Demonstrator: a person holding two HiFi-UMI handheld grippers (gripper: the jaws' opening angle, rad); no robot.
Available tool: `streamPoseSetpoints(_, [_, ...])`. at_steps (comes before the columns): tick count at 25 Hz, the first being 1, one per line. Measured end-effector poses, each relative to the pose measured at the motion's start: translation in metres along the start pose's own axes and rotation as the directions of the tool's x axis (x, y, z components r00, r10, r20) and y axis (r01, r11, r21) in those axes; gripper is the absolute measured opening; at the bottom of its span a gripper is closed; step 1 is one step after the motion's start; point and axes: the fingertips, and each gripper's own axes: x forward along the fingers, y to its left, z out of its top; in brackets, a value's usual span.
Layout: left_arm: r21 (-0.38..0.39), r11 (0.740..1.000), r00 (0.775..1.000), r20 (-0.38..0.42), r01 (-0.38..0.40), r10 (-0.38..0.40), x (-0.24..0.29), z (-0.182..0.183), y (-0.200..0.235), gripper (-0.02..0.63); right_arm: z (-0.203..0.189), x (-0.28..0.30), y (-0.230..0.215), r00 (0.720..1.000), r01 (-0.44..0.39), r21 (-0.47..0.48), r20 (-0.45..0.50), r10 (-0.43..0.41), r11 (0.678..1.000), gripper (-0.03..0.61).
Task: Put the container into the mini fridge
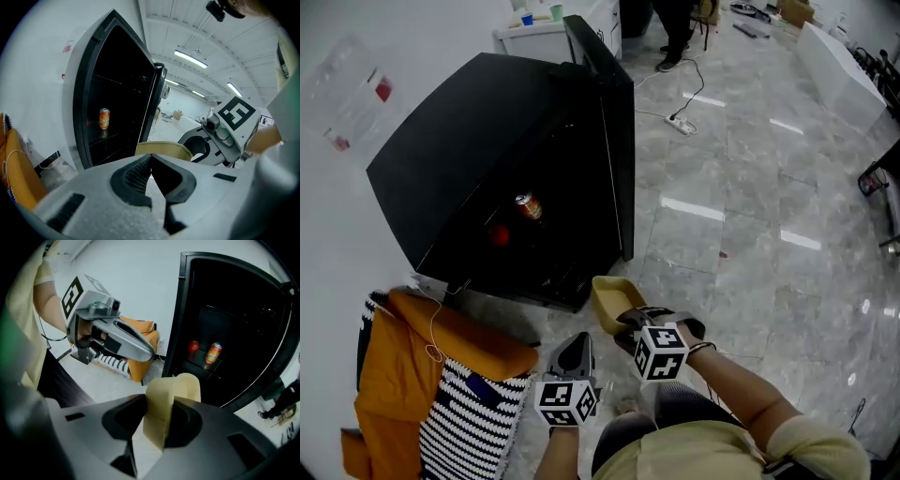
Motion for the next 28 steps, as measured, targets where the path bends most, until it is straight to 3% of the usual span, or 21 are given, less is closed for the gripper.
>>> streamPoseSetpoints(13, [-0.014, 0.997, 0.997, -0.003, -0.082, 0.082, 0.068, -0.014, 0.035, 0.021, -0.037, 0.063, -0.049, 0.999, -0.041, -0.037, -0.031, 0.040, 0.998, 0.120])
streamPoseSetpoints(28, [-0.001, 0.976, 0.976, -0.010, -0.219, 0.219, 0.111, -0.036, 0.086, 0.021, -0.050, 0.138, -0.098, 0.999, -0.015, -0.252, -0.051, 0.002, 0.968, 0.120])
